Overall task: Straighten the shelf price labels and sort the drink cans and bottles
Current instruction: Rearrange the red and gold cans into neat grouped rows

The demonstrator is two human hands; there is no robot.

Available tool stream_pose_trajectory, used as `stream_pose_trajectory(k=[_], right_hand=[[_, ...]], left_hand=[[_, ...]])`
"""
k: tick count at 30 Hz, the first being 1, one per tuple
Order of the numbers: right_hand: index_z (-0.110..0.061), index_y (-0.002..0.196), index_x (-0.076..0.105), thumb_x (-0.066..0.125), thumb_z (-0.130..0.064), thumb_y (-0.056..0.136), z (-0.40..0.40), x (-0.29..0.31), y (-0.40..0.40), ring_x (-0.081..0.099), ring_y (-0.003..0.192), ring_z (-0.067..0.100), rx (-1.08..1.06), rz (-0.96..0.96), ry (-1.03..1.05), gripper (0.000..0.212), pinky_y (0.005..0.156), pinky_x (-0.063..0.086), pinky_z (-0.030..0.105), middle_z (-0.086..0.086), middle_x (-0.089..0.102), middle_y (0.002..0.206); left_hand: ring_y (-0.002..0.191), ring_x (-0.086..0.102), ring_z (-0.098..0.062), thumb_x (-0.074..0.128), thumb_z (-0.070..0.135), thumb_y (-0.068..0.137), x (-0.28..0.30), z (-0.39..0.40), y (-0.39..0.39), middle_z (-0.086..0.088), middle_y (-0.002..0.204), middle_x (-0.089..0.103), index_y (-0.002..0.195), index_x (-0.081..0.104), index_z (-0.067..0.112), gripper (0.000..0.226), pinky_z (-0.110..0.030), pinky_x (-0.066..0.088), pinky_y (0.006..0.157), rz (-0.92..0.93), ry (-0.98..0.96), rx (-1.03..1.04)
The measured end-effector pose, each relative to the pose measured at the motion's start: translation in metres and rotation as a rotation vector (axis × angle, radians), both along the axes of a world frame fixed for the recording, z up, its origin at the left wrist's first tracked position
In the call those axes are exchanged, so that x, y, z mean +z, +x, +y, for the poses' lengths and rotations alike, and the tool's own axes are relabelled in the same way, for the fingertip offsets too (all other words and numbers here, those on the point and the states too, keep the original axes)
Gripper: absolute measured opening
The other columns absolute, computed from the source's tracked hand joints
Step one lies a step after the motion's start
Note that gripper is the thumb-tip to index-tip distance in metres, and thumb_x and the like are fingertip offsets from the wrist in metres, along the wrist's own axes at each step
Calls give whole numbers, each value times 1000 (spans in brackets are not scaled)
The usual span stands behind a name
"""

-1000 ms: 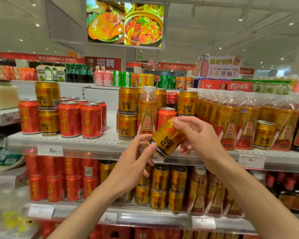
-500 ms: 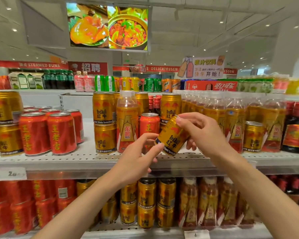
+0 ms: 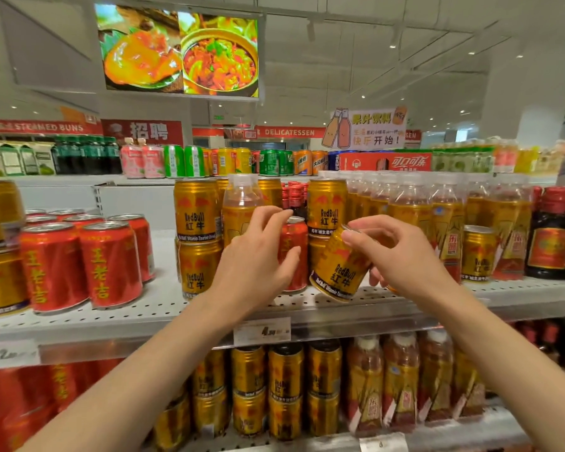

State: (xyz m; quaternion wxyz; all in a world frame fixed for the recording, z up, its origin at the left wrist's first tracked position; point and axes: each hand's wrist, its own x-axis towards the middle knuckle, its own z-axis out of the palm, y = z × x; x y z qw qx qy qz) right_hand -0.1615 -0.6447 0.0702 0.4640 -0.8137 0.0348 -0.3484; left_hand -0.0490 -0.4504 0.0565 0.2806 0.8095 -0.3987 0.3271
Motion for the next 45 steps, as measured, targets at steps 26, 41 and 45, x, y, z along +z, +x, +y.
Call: stream_pose_trajectory(k=[26,41,45], right_hand=[[-28,111,67,72,-41,90,-9,4,-6,59,50,-6,30,4,-164,25,48,48,15,-6,67,104],[-31,106,65,69,-52,88,25,1,32,67,99,9,63,-45,-445,28,75,61,41,-22,64,106],[-30,107,64,66,-55,90,35,-1,50,63,98,7,21,-48,-554,30,85,58,38,-15,65,110]], left_hand=[[128,58,-15,85,52,76,9,12,-4,1,144,58,148,50,22,85,-47,54,106,162,-99,-124],[95,76,-13,91,45,68,16,77,-12,9,135,66,138,60,31,78,-24,64,64,443,-275,-215],[89,76,-11,91,44,70,13,90,-11,12,134,64,137,61,32,75,-22,61,59,443,-271,-178]])
